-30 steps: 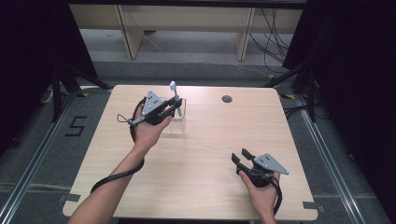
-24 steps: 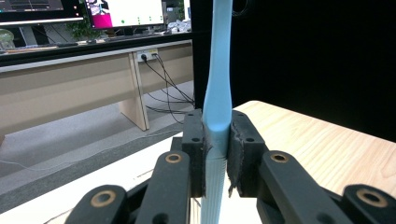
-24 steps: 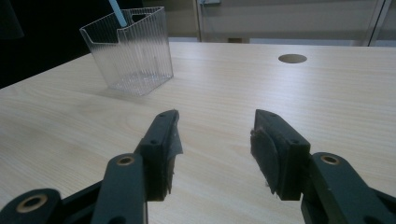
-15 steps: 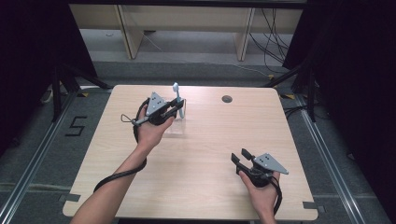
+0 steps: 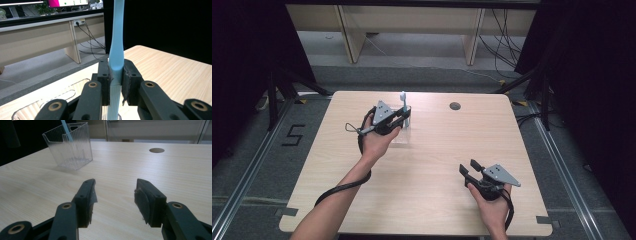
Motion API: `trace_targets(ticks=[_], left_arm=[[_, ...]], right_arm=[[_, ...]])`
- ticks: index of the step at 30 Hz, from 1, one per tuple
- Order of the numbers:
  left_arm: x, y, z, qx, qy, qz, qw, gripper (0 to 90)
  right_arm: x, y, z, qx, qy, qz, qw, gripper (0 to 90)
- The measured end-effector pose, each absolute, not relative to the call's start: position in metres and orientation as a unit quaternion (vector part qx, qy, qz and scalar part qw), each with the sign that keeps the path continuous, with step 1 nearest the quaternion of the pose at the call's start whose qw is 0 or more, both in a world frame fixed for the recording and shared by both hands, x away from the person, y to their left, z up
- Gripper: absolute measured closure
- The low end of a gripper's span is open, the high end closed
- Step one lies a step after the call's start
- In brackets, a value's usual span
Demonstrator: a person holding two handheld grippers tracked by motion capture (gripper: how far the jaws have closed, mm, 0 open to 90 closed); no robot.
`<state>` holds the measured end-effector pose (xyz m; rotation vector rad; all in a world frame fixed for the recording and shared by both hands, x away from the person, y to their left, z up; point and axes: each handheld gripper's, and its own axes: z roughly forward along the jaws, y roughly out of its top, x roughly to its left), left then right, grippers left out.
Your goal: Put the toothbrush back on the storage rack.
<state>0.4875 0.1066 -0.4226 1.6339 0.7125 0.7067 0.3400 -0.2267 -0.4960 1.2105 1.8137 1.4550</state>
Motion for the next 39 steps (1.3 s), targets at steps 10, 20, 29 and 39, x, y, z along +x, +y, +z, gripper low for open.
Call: trace_targets(ticks=[10, 20, 29, 39], left_arm=[[0.49, 0.104, -0.432, 0.704, 0.31, 0.295, 0.567, 77.8], [0.493, 0.103, -0.442, 0.712, 0.317, 0.286, 0.558, 77.7], [0.493, 0.103, -0.45, 0.715, 0.322, 0.281, 0.554, 77.6], [0.494, 0.102, -0.453, 0.715, 0.323, 0.281, 0.553, 77.5]], right_arm=[[0.34, -0.227, -0.496, 0.448, 0.669, 0.534, 0.257, 50.6], [0.34, -0.228, -0.495, 0.448, 0.678, 0.52, 0.264, 50.4], [0.341, -0.226, -0.496, 0.444, 0.673, 0.536, 0.253, 50.2], [0.341, -0.226, -0.495, 0.444, 0.674, 0.533, 0.253, 50.1]])
